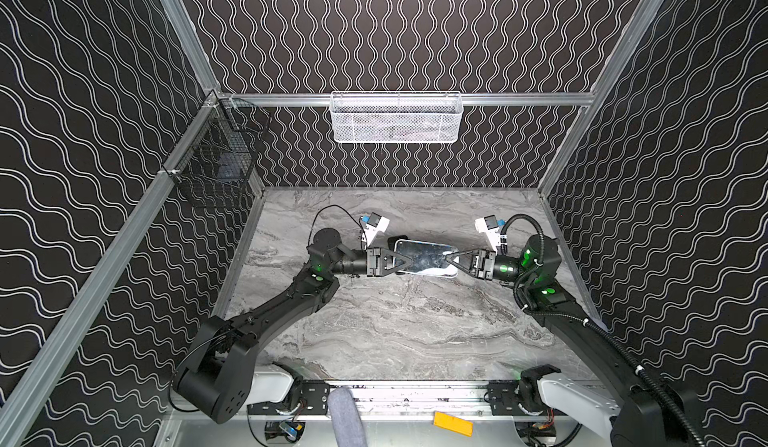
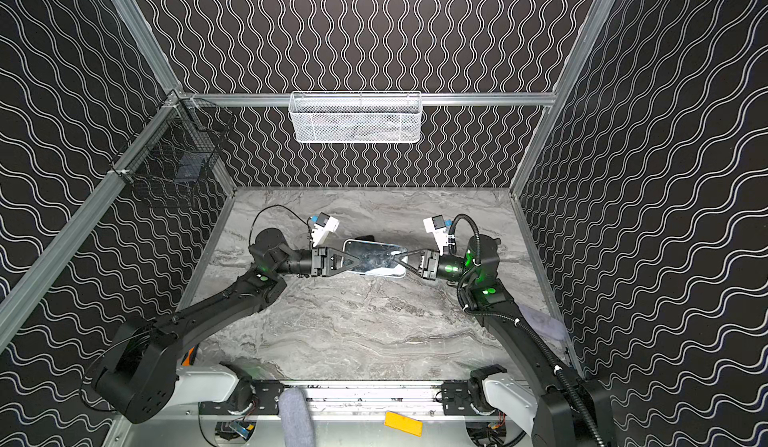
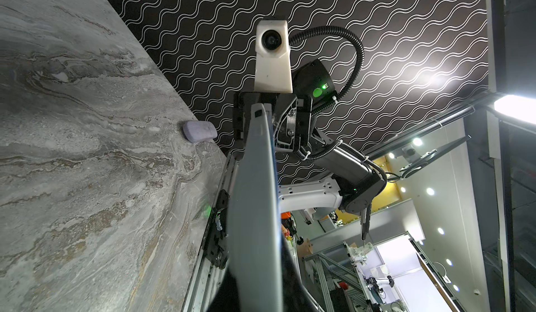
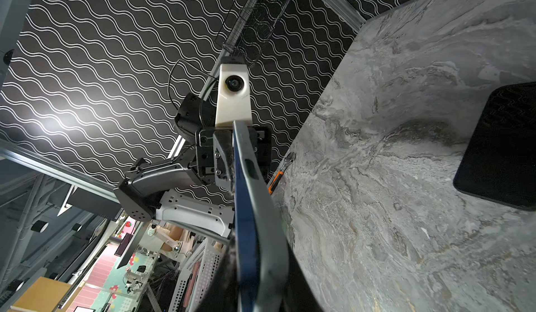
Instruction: Put the phone into the phone case
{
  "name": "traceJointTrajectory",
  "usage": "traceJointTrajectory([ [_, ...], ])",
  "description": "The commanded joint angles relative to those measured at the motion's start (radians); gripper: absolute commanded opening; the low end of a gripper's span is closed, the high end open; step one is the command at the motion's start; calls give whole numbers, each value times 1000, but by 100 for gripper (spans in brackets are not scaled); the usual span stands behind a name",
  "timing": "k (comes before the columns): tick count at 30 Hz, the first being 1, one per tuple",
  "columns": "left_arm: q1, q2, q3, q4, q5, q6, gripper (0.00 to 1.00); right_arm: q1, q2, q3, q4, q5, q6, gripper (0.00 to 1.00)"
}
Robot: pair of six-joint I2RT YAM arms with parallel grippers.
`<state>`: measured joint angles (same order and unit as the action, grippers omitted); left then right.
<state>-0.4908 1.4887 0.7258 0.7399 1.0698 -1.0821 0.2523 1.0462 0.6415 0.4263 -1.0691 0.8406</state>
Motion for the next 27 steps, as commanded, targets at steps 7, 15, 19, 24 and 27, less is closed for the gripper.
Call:
traceJointTrajectory([
  [7, -5, 3, 4, -16, 4, 2, 0, 0, -17, 10, -23, 49, -81, 18],
  [15, -23, -17, 4, -62, 10, 37, 0, -14, 5, 60, 2, 44, -87, 38],
  [19, -22, -23, -4, -59, 4, 30, 0, -16, 27, 85, 6, 23, -89, 30],
  [24, -23, -35, -6, -71, -6, 40, 0, -16, 31, 77, 4, -1, -100, 31],
  [27, -24, -37, -4, -66, -3, 33, 0, -16, 20, 79, -84, 33, -167, 35],
])
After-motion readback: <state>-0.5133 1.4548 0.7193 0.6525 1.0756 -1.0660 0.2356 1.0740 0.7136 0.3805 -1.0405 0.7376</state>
